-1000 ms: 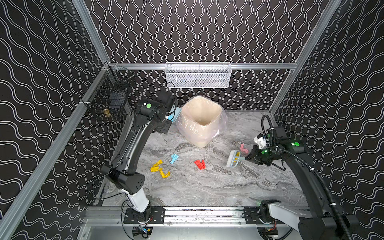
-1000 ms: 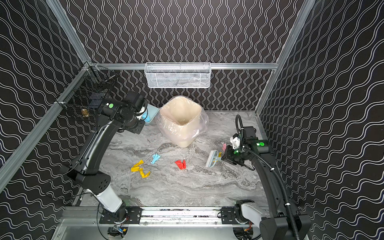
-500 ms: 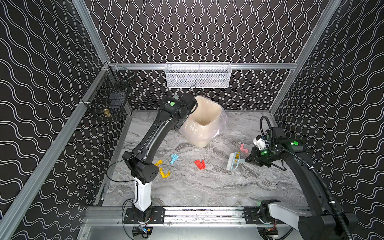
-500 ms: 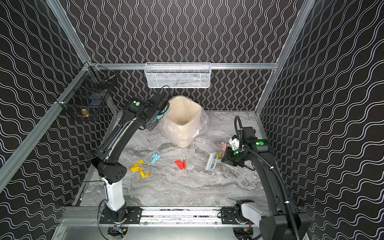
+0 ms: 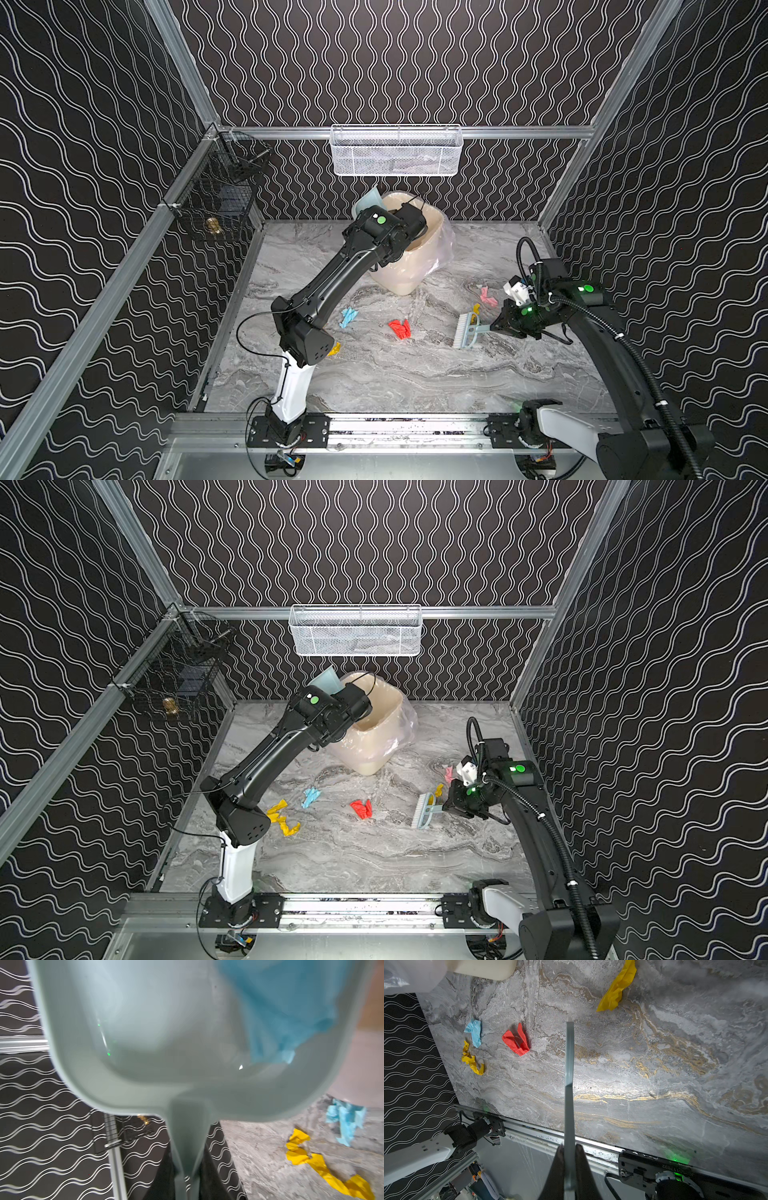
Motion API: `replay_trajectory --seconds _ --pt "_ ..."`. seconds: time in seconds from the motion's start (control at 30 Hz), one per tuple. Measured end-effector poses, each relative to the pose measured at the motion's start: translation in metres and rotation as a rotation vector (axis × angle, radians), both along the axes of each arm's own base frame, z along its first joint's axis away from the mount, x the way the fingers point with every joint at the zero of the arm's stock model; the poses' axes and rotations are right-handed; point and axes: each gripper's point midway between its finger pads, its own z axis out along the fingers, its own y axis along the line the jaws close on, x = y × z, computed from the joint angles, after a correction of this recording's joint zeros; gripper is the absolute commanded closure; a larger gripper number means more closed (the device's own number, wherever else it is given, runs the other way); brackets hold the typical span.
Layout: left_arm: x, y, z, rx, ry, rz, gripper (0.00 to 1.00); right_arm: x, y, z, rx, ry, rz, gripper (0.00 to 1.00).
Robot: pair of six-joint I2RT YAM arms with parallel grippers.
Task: Sweep away the paper scraps from the table
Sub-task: 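Tip the dustpan over the bin with the left gripper to empty it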
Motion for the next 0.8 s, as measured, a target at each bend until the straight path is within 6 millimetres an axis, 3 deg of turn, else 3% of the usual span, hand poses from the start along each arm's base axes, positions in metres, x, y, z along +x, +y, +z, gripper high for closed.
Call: replay_trajectory --seconds 0.2,0.47,0.8 --pt "0.004 -0.007 0.012 0.124 -0.041 -0.036 1.00 0.000 0.000 0.000 0.002 0.002 0.001 1.00" --pt "0.010 -0.020 0.012 0.357 -0.034 -0.088 1.00 -0.001 0.000 0.001 0.003 -0.005 0.001 1.00" --pt "0.009 -0.023 0.021 0.417 -0.037 -0.112 1.00 -0.005 0.000 -0.003 0.004 -0.004 0.001 1.00"
